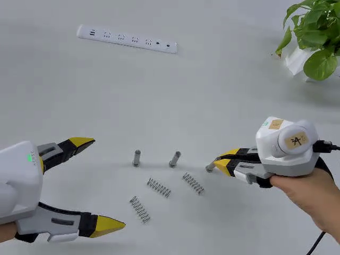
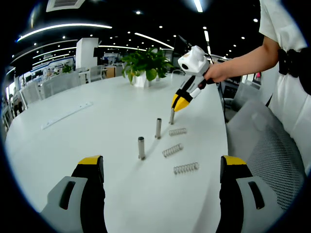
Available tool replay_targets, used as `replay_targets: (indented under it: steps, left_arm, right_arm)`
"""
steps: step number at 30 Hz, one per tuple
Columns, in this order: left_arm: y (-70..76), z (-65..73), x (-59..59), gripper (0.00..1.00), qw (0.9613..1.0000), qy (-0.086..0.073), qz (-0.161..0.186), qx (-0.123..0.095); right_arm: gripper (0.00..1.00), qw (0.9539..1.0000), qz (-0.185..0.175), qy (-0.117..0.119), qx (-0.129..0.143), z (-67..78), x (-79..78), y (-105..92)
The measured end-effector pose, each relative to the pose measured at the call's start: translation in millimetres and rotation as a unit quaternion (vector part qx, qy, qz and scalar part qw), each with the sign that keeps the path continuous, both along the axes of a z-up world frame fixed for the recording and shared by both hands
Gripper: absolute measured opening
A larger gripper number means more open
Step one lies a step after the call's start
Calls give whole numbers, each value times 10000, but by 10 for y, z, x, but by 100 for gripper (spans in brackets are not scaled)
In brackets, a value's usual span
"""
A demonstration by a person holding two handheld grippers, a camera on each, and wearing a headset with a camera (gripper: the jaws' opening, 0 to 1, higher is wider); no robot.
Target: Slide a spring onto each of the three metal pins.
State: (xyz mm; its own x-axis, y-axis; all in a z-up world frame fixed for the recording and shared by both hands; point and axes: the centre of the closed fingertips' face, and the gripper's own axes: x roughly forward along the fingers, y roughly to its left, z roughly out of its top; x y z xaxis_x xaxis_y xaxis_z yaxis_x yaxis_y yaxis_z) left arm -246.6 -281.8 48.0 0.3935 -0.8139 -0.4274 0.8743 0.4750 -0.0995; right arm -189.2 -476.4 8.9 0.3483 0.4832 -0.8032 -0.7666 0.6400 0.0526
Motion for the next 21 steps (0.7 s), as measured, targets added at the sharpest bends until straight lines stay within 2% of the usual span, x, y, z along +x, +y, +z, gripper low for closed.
replay_targets:
  steps: [14,21]
  left_arm:
    - [-9,11,-13,99,10000,-15,-25,29]
    - [-18,18,-22,99,10000,-28,-45,62]
  right_arm:
    - [16,9999,-31,-61,95,75,-3,7]
    - [27,9997,-58,-146,169,129,-1,-38]
